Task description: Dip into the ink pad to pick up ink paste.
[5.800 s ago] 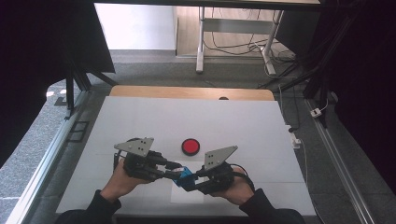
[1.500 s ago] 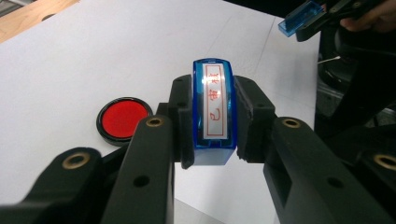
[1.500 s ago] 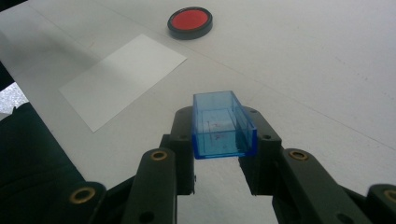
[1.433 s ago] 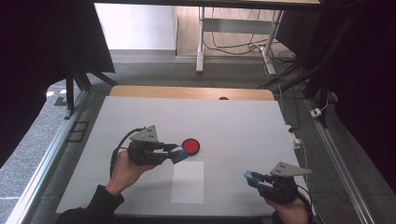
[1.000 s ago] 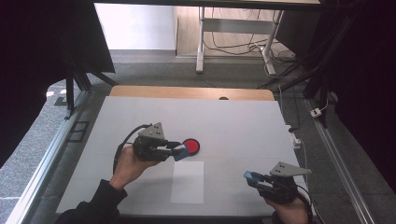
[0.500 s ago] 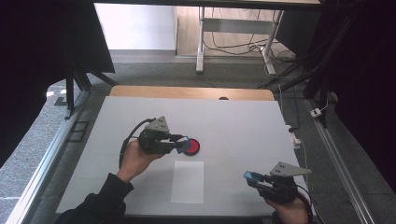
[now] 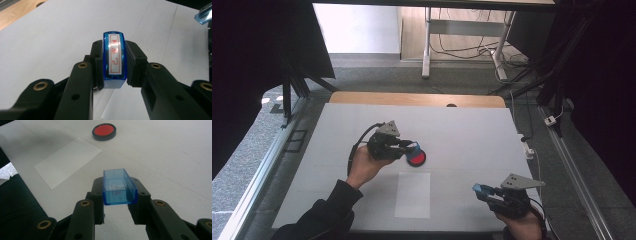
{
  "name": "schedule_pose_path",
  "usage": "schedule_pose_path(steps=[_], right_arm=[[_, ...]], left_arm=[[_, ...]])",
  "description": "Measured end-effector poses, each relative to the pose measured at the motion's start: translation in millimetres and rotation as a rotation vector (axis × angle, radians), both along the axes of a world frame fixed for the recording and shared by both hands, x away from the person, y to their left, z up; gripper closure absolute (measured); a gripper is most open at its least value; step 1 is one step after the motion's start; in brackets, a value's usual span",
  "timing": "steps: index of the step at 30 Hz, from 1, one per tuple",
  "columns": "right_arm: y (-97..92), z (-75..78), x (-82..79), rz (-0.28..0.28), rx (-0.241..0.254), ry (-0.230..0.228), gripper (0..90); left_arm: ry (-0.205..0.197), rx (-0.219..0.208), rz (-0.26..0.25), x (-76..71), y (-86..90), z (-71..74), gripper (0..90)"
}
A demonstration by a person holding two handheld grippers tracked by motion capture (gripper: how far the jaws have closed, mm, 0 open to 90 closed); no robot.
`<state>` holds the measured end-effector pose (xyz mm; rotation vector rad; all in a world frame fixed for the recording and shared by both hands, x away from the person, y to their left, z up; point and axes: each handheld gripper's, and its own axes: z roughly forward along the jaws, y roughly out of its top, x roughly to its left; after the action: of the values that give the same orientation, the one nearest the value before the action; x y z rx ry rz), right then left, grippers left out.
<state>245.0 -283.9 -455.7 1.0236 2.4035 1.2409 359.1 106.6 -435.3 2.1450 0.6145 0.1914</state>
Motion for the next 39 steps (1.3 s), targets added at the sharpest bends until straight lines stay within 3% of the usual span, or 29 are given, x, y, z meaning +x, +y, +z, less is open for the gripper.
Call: schedule_pose_path(steps=[20, 39], right_arm=[[0.1, 0.0, 0.1, 0.006, 0.001, 0.001, 69.1], [0.0, -0.3, 0.6, 0.007, 0.003, 0.006, 69.1]], left_arm=[[0.036, 0.031, 0.037, 29.3, -19.1, -22.8, 70.9], [0.070, 0.081, 0.059, 40.0, -21.1, -44.6, 70.9]])
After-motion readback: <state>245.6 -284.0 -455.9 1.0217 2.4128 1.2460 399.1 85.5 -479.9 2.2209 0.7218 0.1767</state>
